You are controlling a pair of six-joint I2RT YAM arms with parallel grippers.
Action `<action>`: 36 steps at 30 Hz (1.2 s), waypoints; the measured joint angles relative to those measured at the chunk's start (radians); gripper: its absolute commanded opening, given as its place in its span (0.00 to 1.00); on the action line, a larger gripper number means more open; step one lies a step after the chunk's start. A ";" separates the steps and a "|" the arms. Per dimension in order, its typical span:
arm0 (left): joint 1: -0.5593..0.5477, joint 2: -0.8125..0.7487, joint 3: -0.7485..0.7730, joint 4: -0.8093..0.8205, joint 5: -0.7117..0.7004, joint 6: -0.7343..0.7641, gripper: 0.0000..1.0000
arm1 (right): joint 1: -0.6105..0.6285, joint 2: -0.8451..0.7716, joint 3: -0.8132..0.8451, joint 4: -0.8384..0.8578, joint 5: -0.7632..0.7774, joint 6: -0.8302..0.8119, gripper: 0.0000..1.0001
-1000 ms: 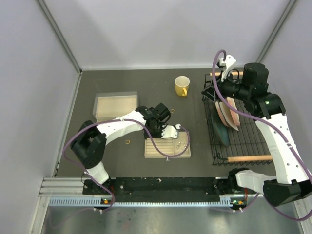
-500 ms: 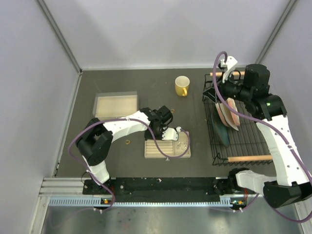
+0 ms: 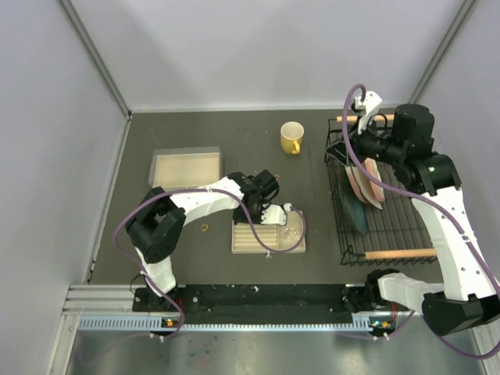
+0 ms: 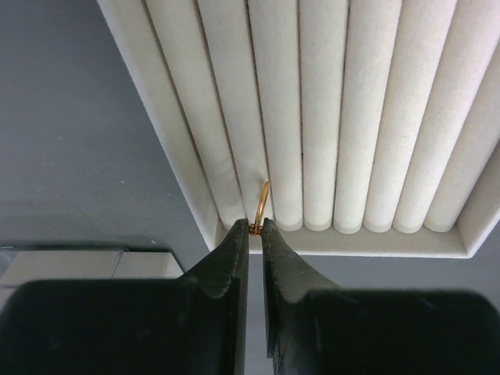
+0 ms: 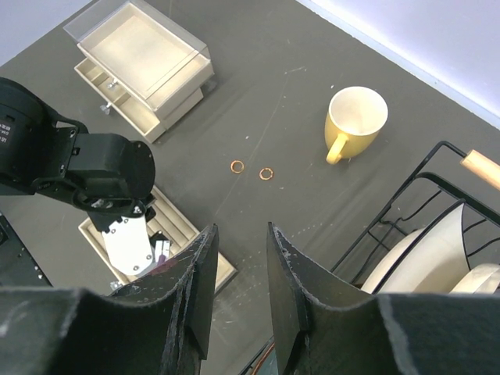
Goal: Organize the mixed jewelry
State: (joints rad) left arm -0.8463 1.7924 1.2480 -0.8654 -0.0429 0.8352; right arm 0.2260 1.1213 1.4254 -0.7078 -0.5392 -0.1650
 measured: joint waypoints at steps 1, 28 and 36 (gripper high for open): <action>0.000 0.004 0.000 0.000 0.000 -0.001 0.00 | 0.000 0.000 -0.002 0.000 0.000 0.000 0.32; -0.038 0.063 0.002 0.009 -0.079 -0.051 0.00 | -0.008 -0.029 -0.025 -0.007 -0.002 -0.004 0.31; -0.059 0.080 0.009 0.005 -0.124 -0.075 0.00 | -0.009 -0.037 -0.040 -0.008 -0.002 -0.009 0.31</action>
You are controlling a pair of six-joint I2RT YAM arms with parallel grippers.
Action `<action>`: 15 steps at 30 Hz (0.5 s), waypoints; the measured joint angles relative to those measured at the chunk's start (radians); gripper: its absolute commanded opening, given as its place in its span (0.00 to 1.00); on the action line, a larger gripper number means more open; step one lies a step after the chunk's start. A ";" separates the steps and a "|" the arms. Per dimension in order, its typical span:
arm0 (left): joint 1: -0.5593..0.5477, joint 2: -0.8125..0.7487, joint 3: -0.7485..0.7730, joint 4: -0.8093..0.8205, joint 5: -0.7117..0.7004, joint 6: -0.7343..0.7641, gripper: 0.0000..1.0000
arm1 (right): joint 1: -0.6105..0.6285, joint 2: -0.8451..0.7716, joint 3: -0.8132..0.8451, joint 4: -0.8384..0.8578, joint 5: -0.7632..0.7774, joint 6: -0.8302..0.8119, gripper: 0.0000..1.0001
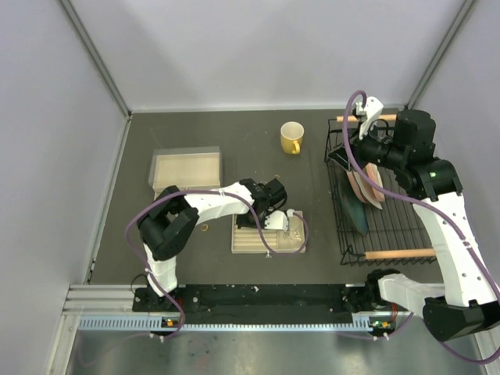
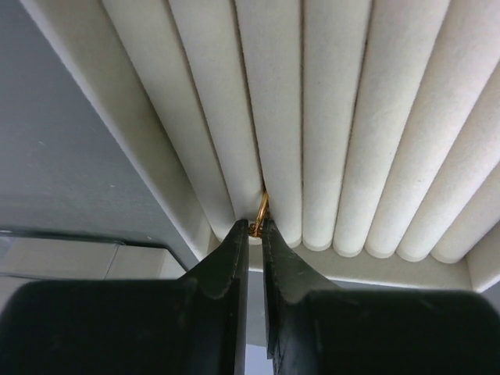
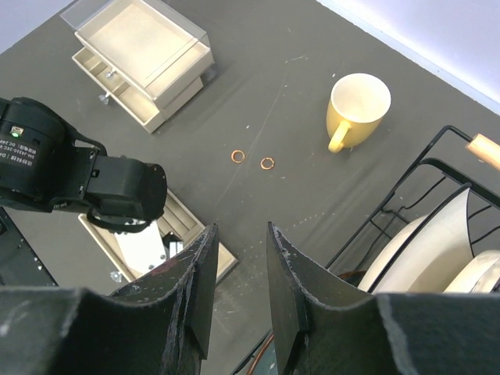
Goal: Organize the mixed jewelry
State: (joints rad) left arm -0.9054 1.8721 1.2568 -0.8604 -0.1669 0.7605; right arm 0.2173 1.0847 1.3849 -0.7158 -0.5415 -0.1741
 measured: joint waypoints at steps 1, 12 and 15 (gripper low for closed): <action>-0.003 0.003 0.001 0.000 -0.008 -0.003 0.00 | 0.000 -0.001 -0.003 0.001 0.000 0.000 0.31; -0.013 0.018 0.026 -0.027 -0.030 -0.032 0.19 | 0.000 -0.005 -0.004 -0.003 0.001 0.000 0.31; -0.014 0.018 0.043 -0.041 -0.023 -0.037 0.23 | 0.000 -0.006 -0.004 -0.003 0.001 -0.001 0.31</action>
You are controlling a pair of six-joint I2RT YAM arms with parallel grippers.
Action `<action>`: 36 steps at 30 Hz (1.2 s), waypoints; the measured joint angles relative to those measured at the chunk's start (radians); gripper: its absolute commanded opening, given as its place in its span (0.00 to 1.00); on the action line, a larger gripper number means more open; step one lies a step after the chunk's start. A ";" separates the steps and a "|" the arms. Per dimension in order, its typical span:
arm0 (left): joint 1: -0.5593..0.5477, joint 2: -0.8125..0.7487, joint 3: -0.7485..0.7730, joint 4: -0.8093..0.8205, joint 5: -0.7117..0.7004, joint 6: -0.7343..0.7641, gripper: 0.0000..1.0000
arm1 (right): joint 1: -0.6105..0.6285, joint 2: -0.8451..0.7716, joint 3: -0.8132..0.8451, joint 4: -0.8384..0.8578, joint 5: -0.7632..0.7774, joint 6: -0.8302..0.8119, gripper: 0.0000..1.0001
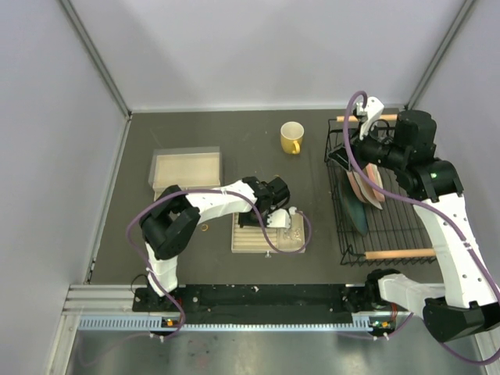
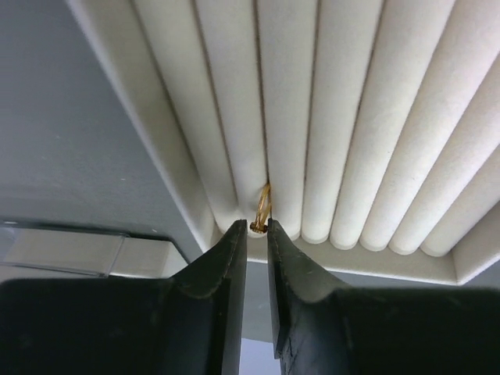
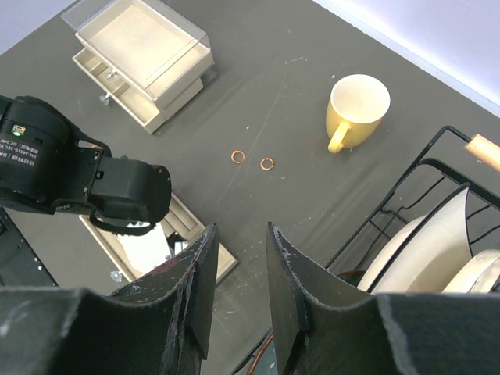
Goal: Organize the mixed jewelry
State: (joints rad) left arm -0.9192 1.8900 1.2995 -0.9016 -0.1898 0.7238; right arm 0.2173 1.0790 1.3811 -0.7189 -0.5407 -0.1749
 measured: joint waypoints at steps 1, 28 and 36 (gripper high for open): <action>0.000 0.000 0.009 -0.005 0.002 -0.002 0.24 | 0.000 -0.001 0.000 0.000 0.000 0.000 0.32; 0.113 -0.282 0.006 -0.046 0.108 -0.043 0.38 | -0.001 -0.022 -0.019 -0.008 0.001 -0.008 0.36; 0.340 -0.422 -0.150 -0.036 0.281 -0.077 0.37 | -0.003 0.002 -0.035 -0.009 0.001 -0.006 0.37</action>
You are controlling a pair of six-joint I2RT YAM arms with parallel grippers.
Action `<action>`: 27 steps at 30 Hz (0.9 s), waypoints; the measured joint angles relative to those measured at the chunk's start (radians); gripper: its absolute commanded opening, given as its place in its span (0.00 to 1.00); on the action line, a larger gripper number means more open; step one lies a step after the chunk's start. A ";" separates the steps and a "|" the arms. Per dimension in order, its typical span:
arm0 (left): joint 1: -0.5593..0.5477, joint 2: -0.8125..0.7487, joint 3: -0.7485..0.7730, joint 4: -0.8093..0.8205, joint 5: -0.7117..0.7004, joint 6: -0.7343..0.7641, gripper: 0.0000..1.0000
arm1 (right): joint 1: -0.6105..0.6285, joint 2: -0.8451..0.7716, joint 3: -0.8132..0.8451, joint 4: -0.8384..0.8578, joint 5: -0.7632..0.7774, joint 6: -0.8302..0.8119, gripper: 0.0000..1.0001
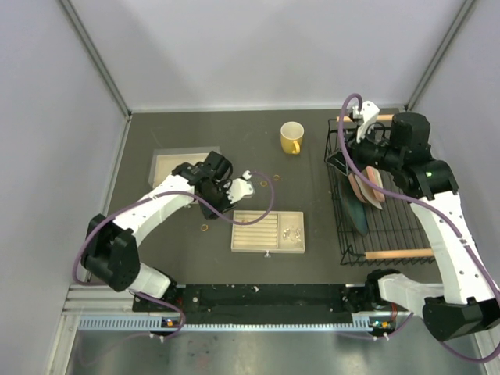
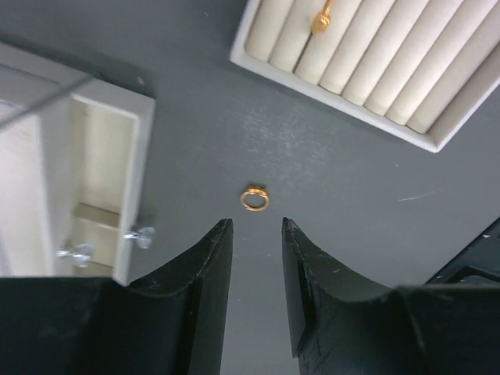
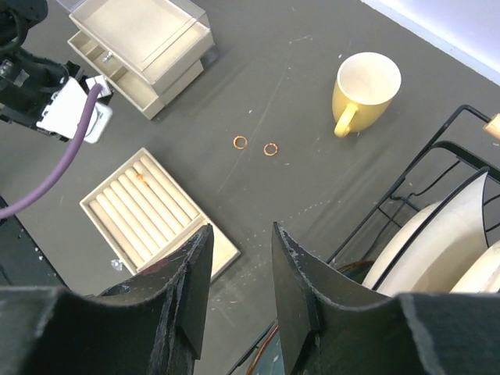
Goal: Organize the mixed jewelry
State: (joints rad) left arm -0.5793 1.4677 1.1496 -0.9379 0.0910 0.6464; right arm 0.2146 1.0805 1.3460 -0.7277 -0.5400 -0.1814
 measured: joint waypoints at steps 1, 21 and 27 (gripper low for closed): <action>0.017 -0.005 -0.021 0.002 0.013 -0.014 0.37 | 0.000 0.004 -0.001 0.000 -0.001 0.001 0.38; 0.113 0.107 -0.166 0.132 0.074 -0.313 0.36 | -0.001 0.022 -0.058 0.003 -0.003 0.026 0.39; 0.140 0.140 -0.168 0.169 0.054 -0.328 0.36 | -0.001 0.022 -0.064 0.003 0.005 0.025 0.39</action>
State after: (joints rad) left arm -0.4397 1.6081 0.9813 -0.7692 0.1448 0.3187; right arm 0.2134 1.1027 1.2823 -0.7246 -0.5354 -0.1566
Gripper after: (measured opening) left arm 0.362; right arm 0.393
